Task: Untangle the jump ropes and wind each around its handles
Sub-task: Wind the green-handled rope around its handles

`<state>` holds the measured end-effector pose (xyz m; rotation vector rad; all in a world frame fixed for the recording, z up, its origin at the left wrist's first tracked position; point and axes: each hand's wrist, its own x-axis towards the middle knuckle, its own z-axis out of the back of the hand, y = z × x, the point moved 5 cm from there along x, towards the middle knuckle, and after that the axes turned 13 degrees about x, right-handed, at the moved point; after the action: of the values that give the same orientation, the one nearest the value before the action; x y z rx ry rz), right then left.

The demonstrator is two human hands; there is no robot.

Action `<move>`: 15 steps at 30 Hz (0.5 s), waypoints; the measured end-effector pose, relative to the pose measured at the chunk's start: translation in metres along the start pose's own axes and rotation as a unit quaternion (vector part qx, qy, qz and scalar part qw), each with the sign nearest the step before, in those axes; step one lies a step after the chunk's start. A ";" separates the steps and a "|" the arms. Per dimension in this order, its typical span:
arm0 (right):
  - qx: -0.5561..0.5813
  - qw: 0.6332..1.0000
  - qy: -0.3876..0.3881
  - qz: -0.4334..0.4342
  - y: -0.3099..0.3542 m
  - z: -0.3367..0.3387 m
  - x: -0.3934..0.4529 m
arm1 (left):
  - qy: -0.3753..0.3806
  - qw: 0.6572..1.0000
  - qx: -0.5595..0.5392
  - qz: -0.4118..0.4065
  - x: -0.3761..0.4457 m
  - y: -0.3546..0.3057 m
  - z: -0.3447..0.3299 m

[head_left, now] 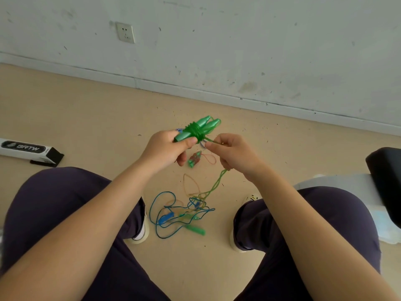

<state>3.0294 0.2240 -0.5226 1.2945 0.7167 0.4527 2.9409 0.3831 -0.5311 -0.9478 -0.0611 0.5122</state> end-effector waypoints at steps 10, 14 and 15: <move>0.019 0.999 0.049 0.014 0.003 -0.005 -0.003 | -0.058 0.997 0.006 0.053 0.004 0.009 0.012; -0.081 0.993 -0.009 0.081 0.013 0.001 -0.003 | 0.005 0.995 0.078 0.061 0.006 0.013 0.003; -0.084 0.991 -0.021 0.101 0.015 0.003 -0.004 | 0.043 0.992 0.109 0.054 0.005 0.013 -0.001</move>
<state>3.0304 0.2229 -0.5071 1.2188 0.5018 0.6348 2.9407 0.3907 -0.5426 -0.7611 0.1232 0.5651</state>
